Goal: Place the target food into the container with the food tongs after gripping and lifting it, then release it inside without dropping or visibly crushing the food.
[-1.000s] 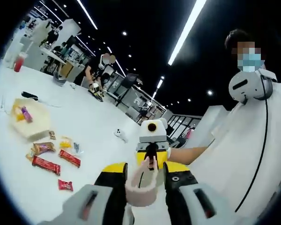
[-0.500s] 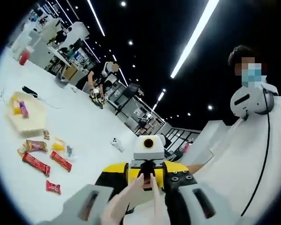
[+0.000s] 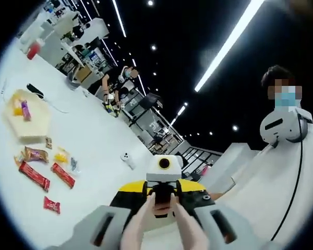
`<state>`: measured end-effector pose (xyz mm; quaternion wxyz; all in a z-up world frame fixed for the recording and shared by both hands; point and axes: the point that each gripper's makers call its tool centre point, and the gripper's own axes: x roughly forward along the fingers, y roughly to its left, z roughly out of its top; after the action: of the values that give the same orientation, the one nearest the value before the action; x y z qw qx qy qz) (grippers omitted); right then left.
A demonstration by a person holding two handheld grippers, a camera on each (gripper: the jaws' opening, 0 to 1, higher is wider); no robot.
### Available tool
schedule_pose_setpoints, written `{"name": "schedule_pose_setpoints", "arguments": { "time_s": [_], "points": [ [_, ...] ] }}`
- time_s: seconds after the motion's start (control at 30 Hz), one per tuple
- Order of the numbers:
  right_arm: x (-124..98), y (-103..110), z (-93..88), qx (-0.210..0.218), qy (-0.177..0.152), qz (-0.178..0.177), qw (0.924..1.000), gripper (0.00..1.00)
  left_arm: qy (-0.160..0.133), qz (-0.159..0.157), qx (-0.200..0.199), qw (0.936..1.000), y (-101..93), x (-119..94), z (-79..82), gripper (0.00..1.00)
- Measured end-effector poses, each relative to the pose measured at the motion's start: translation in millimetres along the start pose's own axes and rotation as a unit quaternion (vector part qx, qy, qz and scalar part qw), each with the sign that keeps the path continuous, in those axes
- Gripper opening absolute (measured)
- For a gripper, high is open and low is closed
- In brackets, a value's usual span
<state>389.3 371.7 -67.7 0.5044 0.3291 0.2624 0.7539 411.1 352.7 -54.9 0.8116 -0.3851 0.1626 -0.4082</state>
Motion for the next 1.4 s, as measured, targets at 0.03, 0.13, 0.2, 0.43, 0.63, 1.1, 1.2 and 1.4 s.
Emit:
{"name": "schedule_pose_setpoints", "arguments": {
  "time_s": [0.03, 0.13, 0.2, 0.43, 0.63, 1.1, 1.2, 1.4],
  "points": [
    [0.6, 0.3, -0.4, 0.009, 0.002, 0.003, 1.0, 0.28, 0.001, 0.002, -0.009, 1.0, 0.9, -0.6, 0.4, 0.23],
    [-4.3, -3.3, -0.1, 0.027, -0.001, 0.004, 0.9996, 0.3, -0.003, 0.007, -0.01, 0.9999, 1.2, -1.9, 1.5, 0.24],
    [-11.5, -9.7, 0.6, 0.032, -0.004, -0.012, 0.9994, 0.31, -0.031, 0.023, 0.005, 0.9992, 5.2, -8.4, 12.9, 0.24],
    [-14.1, -7.2, 20.6, 0.006, -0.021, -0.012, 0.9997, 0.47, -0.041, 0.021, -0.002, 0.9989, -0.9, -8.5, 20.0, 0.26],
    [-8.1, -4.5, 15.3, 0.015, -0.007, 0.004, 0.9999, 0.27, -0.043, 0.043, -0.007, 0.9981, 11.8, 4.1, 17.9, 0.24],
    [-11.8, -18.7, 30.2, 0.065, -0.111, -0.003, 0.9917, 0.08, -0.044, 0.033, -0.072, 0.9959, 17.1, 6.7, 13.2, 0.2],
    [-14.4, -24.9, 41.1, 0.08, -0.136, -0.008, 0.9875, 0.08, -0.038, 0.037, -0.094, 0.9941, 21.8, 3.4, 12.6, 0.21],
    [-13.8, -28.0, 48.8, 0.071, -0.138, -0.014, 0.9878, 0.08, -0.043, 0.048, -0.107, 0.9922, 29.6, -1.1, 16.7, 0.16]
  ]
}}
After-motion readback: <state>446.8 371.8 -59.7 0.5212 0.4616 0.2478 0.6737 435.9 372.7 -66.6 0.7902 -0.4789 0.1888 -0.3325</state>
